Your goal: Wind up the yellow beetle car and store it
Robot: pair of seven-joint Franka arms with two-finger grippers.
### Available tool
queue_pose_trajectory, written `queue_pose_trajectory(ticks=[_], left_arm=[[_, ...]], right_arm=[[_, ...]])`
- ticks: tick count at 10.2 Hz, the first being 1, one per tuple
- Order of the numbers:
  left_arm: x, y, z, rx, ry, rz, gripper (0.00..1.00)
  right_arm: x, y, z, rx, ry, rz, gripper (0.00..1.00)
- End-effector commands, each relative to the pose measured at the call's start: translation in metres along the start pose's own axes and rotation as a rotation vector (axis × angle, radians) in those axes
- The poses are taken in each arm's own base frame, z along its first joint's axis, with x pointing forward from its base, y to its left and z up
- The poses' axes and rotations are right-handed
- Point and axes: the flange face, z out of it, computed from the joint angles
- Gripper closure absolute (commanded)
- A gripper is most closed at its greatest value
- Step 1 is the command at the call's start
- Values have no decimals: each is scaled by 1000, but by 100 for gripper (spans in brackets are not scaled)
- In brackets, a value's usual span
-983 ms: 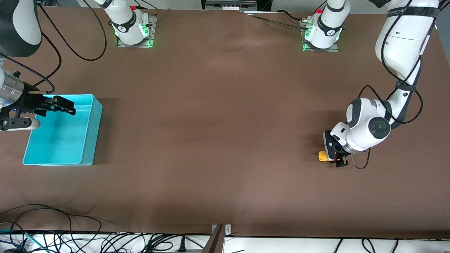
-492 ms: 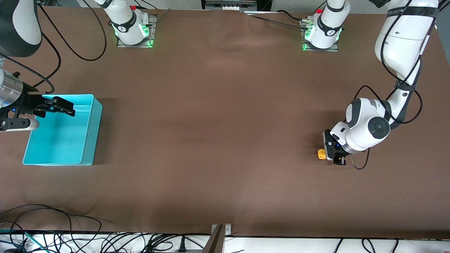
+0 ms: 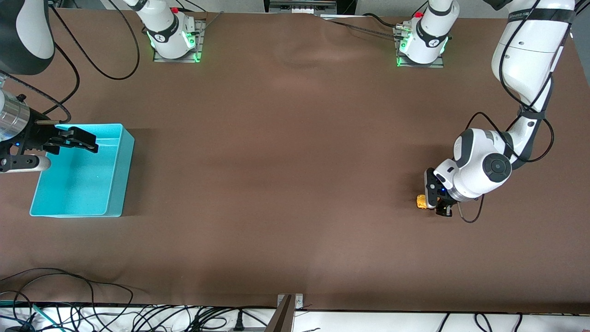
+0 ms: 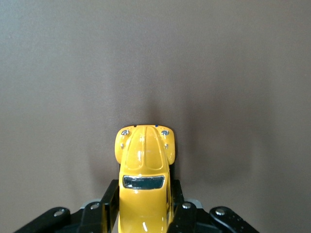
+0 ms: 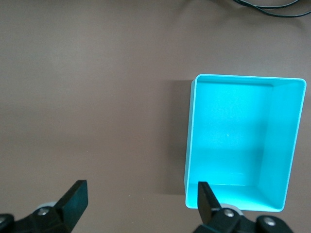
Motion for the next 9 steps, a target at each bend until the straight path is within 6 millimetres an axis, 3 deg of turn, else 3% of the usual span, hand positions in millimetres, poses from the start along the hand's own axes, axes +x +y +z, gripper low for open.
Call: queue_pose_trajectory(ticks=[1, 4, 9], left_arm=[[-4, 0, 9, -14, -11, 31, 96], [-15, 2, 11, -32, -14, 13, 98], [-83, 13, 25, -54, -13, -31, 99]], right_arm=[[1, -1, -5, 16, 10, -3, 0], [1, 0, -5, 16, 8, -4, 0], [2, -1, -4, 18, 8, -6, 0]])
